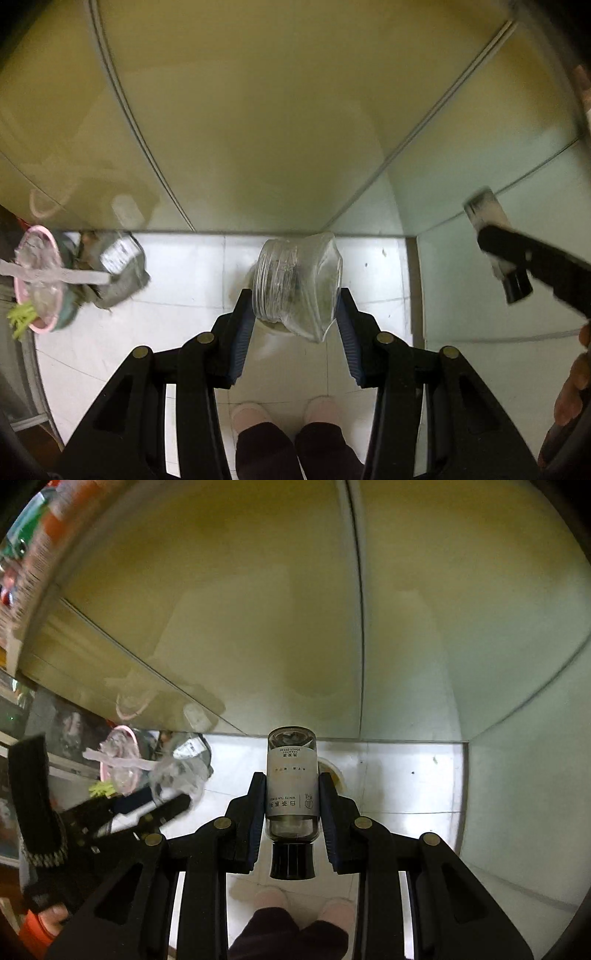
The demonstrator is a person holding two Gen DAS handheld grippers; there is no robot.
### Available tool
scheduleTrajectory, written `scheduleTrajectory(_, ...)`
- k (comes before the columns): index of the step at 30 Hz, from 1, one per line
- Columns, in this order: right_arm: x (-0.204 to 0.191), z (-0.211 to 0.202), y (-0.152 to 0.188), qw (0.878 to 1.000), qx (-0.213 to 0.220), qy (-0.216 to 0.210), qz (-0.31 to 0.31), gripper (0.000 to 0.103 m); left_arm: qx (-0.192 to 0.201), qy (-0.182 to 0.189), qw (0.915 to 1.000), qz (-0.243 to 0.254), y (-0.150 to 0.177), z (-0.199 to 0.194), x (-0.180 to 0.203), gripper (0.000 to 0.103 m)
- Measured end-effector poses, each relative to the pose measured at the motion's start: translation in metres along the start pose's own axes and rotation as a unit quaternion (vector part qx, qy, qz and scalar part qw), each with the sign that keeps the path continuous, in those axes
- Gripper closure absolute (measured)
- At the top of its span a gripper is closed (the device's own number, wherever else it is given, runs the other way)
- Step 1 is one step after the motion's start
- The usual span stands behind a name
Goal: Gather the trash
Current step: 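Open both tools to drop the clear cup and bottle into the bucket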
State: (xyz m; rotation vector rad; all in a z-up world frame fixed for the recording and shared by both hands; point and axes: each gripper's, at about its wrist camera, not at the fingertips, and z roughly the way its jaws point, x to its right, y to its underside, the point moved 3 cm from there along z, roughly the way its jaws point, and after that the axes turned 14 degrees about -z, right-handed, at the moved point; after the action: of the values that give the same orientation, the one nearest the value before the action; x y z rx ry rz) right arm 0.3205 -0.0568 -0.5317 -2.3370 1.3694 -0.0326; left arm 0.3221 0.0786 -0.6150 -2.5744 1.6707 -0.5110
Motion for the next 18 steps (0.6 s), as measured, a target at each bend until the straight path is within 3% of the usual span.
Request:
scheduleTrajectory(7, 0.008, 0.081, 0.005, 1.000, -0.008, -0.017, -0.013, 0.077, -0.017, -0.002, 0.9996, 0.022, 0.010, 0.083, -0.015, 0.059)
scheduleTrajectory(12, 0.008, 0.115, 0.008, 0.999, -0.008, -0.020, -0.031, 0.077, -0.021, 0.029, 0.9991, 0.021, 0.010, 0.120, -0.025, 0.059)
scheduleTrajectory(18, 0.013, 0.139, 0.017, 0.999, -0.022, -0.028, -0.032, 0.074, -0.025, 0.023, 0.9991, 0.024, 0.012, 0.155, -0.031, 0.058)
